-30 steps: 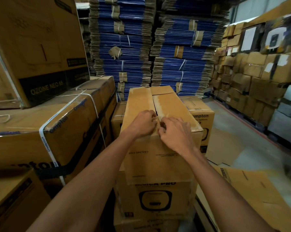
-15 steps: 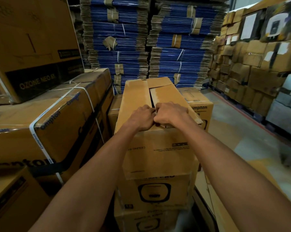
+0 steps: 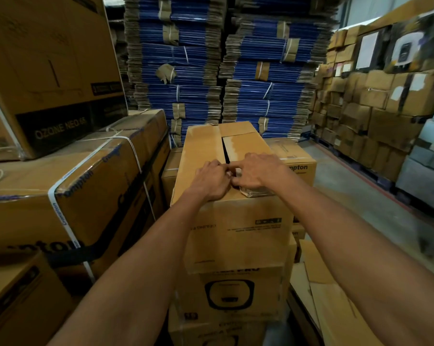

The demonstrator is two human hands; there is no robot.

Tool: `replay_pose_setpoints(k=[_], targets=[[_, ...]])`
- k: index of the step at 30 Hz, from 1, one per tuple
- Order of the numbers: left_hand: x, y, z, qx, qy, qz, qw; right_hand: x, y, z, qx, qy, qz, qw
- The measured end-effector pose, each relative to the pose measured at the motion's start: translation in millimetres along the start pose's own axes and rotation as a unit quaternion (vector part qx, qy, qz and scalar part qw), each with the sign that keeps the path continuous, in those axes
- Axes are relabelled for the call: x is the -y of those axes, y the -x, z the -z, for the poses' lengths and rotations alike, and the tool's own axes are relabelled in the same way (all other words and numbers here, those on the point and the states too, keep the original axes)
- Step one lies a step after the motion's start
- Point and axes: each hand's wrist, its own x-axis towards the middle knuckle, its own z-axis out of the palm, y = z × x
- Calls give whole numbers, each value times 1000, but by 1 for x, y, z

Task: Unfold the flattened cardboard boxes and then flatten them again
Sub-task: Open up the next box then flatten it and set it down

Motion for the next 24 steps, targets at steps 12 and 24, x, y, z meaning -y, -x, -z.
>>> replay_pose_setpoints(k=[12,24], targets=[[-3,-6,5,76,-12,13,997,-2,-3,39,-51,-11,-13,999],[-46,-36,20,145,83,34,985,-11,1,53,-67,0,-4,998]])
